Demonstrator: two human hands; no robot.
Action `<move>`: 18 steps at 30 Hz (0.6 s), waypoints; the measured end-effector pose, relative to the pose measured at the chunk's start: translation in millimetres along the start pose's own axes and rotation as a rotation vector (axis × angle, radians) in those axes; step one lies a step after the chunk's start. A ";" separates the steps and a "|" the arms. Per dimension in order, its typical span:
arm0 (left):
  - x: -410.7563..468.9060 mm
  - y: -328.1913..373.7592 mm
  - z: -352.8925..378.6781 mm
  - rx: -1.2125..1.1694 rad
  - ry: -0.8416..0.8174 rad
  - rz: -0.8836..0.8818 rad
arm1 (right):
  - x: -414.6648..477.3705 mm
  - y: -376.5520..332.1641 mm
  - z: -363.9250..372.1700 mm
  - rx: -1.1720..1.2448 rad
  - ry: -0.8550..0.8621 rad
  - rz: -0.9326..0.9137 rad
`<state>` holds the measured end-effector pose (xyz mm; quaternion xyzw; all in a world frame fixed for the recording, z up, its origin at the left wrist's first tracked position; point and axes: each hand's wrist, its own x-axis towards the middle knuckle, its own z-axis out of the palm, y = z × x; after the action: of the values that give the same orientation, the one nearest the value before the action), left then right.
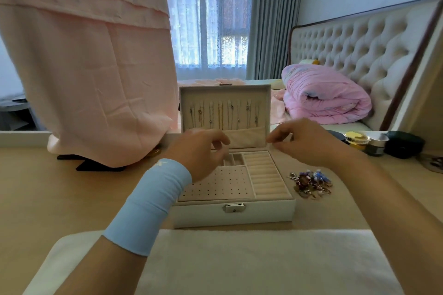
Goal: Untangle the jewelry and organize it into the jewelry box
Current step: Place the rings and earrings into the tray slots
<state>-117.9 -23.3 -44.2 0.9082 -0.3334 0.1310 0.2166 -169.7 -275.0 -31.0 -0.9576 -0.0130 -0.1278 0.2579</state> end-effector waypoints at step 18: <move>101.0 138.4 134.8 0.103 -0.433 0.072 | -28.3 137.7 -0.7 0.002 -0.189 0.324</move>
<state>-121.8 -238.2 -80.8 0.9125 -0.3970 -0.0428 0.0885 -184.7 -393.6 -105.1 -0.9547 0.1169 0.0057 0.2735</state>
